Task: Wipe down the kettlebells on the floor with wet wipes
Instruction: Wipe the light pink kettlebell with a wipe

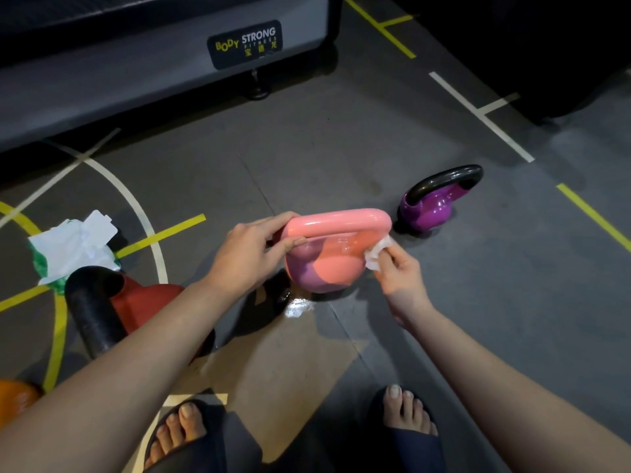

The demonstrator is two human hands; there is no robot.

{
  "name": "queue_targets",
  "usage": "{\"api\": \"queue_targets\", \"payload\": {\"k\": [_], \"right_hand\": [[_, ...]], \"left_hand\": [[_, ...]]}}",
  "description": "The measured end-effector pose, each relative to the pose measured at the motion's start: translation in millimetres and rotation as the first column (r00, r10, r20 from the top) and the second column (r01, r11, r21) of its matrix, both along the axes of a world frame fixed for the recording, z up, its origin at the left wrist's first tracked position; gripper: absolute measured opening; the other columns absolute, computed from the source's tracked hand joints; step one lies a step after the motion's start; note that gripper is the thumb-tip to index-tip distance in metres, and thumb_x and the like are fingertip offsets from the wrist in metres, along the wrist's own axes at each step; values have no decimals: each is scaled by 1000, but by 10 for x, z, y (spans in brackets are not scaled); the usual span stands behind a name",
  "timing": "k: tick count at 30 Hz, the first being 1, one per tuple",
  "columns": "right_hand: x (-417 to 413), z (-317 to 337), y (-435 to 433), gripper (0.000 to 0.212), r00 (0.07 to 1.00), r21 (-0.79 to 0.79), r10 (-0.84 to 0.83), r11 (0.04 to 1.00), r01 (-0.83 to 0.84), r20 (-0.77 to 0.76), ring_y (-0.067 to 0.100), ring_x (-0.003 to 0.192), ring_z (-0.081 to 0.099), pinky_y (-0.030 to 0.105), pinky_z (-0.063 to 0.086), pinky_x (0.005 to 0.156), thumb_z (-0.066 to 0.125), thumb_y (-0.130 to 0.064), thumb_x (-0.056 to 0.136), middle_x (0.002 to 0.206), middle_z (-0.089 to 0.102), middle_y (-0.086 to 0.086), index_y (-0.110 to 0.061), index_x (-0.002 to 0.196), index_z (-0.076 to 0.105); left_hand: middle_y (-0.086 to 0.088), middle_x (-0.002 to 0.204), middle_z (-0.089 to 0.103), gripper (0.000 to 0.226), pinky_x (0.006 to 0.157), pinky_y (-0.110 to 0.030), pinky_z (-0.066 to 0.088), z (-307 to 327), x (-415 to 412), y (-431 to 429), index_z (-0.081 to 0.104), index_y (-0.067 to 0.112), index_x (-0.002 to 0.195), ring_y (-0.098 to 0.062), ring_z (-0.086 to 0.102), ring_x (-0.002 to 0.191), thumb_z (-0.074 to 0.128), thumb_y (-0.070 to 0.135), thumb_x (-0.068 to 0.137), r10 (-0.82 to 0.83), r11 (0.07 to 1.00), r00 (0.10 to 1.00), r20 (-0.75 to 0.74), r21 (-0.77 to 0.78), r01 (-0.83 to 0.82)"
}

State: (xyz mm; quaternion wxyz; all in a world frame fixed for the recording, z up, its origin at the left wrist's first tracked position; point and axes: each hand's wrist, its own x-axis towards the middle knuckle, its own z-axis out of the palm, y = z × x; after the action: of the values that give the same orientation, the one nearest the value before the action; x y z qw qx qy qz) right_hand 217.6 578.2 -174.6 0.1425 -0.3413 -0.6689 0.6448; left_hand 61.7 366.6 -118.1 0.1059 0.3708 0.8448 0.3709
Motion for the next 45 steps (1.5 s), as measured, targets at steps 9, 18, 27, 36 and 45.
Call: {"api": "queue_targets", "payload": {"k": [9,18,27,36,45], "right_hand": [[-56,434,-19,49,979,183,-47,979,84,-199,0,127,58,22,43,110,53,4,98,139,63,-9,-16,143,58],[-94,224,35,53,993,347,-1,937,-39,114,-3,61,49,17,42,69,51,1,92,76,60,-12,-37,126,64],[-28,343,-22,55,994,183,47,983,-28,-102,11,128,60,32,48,107,50,8,98,134,67,-6,-26,139,61],[193,518,-199,30,963,263,-208,932,248,-173,-5,90,65,12,48,83,52,0,101,97,71,-25,-19,116,69],[313,354,-289,31,940,997,333,58,59,-75,23,114,70,41,54,97,54,1,97,127,72,5,-11,113,78]], "left_hand": [[9,107,74,40,87,-43,54,-32,-9,2,64,35,122,-21,69,102,56,60,91,-5,1000,1000,-17,7,5],[9,106,73,38,86,-43,54,-40,-14,1,63,36,122,-22,69,100,57,58,92,0,1000,1000,-26,-8,-1],[11,103,72,40,85,-39,53,-22,7,2,65,34,124,-19,67,96,56,57,93,-2,1000,999,-52,-12,1],[12,114,73,36,94,-41,54,54,-43,8,65,33,122,-15,68,107,63,52,92,-37,998,999,-16,-51,36],[10,113,68,33,94,-38,51,100,-26,80,64,26,124,-12,62,104,62,46,98,-63,992,998,-17,-108,60]]}}
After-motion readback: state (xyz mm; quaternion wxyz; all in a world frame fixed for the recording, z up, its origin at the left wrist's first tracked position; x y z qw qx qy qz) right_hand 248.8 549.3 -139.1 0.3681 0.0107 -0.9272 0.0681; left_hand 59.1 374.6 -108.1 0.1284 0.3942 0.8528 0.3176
